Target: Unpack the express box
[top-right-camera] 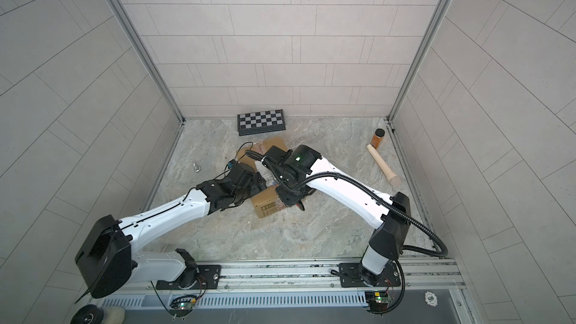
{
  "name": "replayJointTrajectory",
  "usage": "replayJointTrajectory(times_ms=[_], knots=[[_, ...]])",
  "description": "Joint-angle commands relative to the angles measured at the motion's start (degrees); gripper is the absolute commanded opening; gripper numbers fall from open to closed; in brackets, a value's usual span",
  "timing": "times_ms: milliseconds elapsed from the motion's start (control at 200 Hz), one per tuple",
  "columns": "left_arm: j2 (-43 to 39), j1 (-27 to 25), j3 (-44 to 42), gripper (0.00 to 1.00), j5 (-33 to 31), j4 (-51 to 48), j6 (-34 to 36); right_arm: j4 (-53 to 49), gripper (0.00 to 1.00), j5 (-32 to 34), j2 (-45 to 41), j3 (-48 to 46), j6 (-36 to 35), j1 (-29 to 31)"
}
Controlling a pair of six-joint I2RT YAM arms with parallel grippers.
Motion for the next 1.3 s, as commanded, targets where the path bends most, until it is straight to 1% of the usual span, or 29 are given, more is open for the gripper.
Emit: replayJointTrajectory(times_ms=[0, 360, 501, 726, 856, 1016, 1297], knots=[[4.15, -0.85, -3.42, 0.96, -1.33, -10.04, -0.03, -5.24, 0.0, -2.79, -1.69, 0.86, 1.08, 0.84], [2.42, -0.95, -5.39, 0.96, -0.55, -7.64, -0.13, -2.07, 0.0, -4.88, -0.43, -0.05, 1.78, 1.67], [1.5, -0.94, -6.45, 0.96, -0.33, -6.98, -0.26, -3.77, 0.0, 0.22, -0.12, 1.68, 2.33, 1.59], [0.66, -0.96, -7.58, 0.96, 0.11, -6.14, -0.26, -6.23, 0.0, 4.86, -0.66, 6.98, 1.79, 0.97], [0.56, -0.95, -7.73, 0.96, 0.22, -6.12, -0.17, -5.18, 0.0, 4.09, 0.15, 6.78, 2.07, 1.01], [0.2, -0.95, -8.13, 0.96, 0.26, -5.84, -0.36, -4.74, 0.0, 4.92, 1.07, 6.57, 2.16, 0.99], [-0.06, -0.95, -8.52, 0.96, 0.36, -5.56, -0.37, -2.55, 0.0, 3.25, 1.96, 4.77, 2.39, 0.97]])
